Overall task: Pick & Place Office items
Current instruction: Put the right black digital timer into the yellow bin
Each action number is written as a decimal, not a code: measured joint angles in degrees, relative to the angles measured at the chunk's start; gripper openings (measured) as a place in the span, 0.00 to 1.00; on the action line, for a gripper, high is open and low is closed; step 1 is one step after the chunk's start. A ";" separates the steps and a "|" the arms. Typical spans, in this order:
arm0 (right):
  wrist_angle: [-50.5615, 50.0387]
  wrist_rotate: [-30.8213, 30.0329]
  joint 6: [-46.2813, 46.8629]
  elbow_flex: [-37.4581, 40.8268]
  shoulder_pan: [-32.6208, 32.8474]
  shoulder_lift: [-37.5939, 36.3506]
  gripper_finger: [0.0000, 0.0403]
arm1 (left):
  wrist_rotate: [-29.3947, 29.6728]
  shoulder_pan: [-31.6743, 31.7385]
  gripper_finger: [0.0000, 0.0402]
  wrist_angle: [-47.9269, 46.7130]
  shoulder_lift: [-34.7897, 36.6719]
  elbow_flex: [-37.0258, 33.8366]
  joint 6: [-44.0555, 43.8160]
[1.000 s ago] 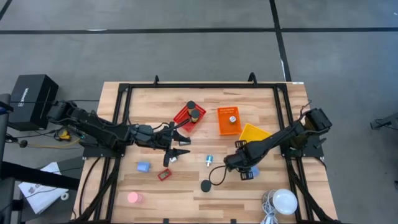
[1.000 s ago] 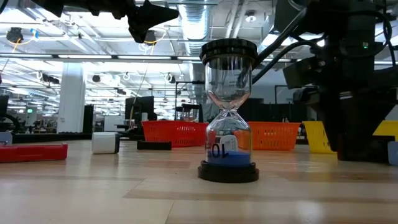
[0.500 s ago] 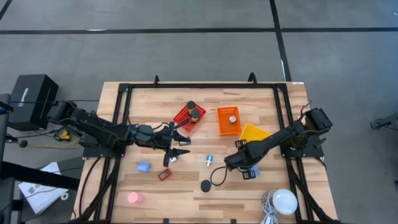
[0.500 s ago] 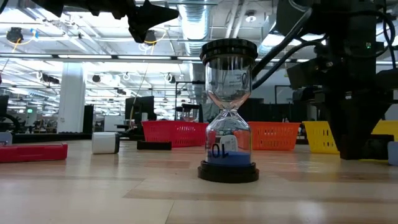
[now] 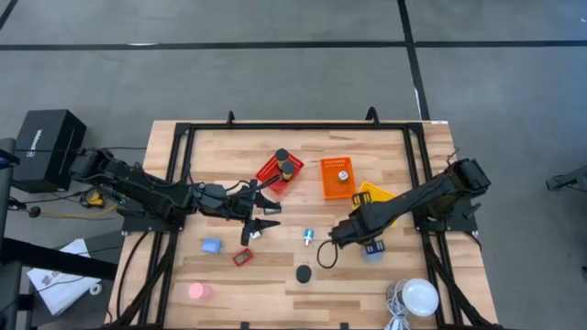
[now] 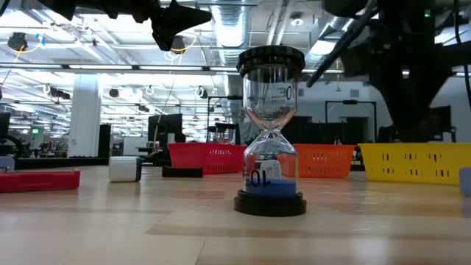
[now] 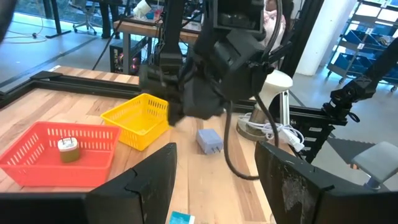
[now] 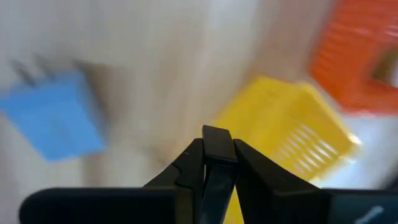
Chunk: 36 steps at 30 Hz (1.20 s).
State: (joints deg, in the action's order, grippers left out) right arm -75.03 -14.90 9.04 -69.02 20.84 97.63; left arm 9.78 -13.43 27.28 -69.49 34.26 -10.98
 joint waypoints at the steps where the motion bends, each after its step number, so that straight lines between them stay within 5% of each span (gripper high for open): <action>1: -1.08 -1.41 -0.02 -0.03 0.00 -0.69 0.16 | 0.00 0.00 0.53 -0.01 0.00 0.00 0.00; 7: -0.08 -6.06 0.88 3.77 -0.91 -10.37 0.16 | 0.00 0.00 0.53 -0.12 0.00 0.00 -0.01; 17: 19.14 -6.30 1.04 19.52 -8.19 -28.57 0.16 | 0.00 0.00 0.53 -0.19 0.00 0.00 0.00; 36: 25.84 -4.42 0.85 25.38 -15.09 -18.40 0.19 | 0.00 0.00 0.53 -0.21 0.00 0.00 0.00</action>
State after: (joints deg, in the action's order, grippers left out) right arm -49.19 -19.31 9.89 -43.64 5.75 79.23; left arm 9.78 -13.43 27.07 -69.49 34.26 -10.98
